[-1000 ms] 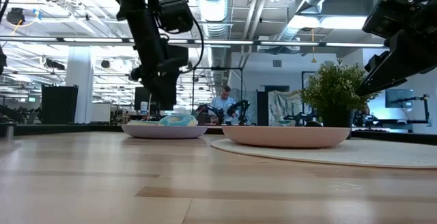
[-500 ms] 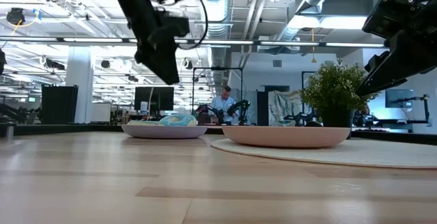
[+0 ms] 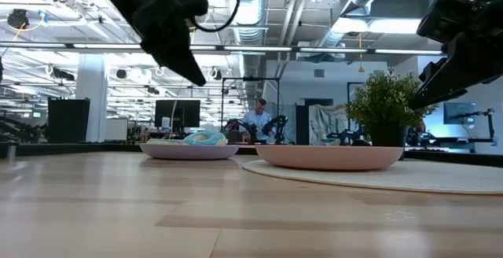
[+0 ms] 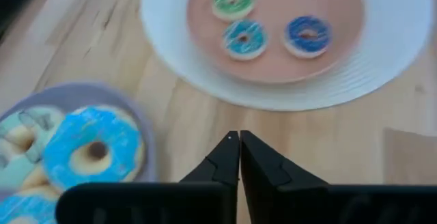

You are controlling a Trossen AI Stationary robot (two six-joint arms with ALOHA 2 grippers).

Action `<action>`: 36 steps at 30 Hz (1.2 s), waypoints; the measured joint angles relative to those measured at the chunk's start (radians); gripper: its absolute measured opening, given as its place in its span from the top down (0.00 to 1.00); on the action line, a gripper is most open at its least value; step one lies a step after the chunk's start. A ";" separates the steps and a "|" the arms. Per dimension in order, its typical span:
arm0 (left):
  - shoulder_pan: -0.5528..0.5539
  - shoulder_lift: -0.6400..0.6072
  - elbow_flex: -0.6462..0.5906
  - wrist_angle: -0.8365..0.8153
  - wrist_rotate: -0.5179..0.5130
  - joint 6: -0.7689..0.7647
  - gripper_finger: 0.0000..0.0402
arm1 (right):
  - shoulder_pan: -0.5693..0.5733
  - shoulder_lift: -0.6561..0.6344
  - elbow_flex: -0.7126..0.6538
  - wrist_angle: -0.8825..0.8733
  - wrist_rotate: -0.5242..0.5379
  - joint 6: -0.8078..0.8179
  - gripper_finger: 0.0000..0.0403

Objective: Pick & Place donuts
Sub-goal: Put the large white donut on the violet plate

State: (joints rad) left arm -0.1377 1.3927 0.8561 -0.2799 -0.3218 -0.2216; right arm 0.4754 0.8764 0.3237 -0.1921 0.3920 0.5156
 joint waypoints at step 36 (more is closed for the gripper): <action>-0.025 -0.280 -0.417 0.470 0.096 0.211 1.00 | 0.100 0.512 0.587 -0.731 -0.110 0.480 0.45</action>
State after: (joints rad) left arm -0.1623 1.1123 0.4393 0.1899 -0.2255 -0.0109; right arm 0.5750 1.3884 0.9105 -0.9230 0.2816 0.9958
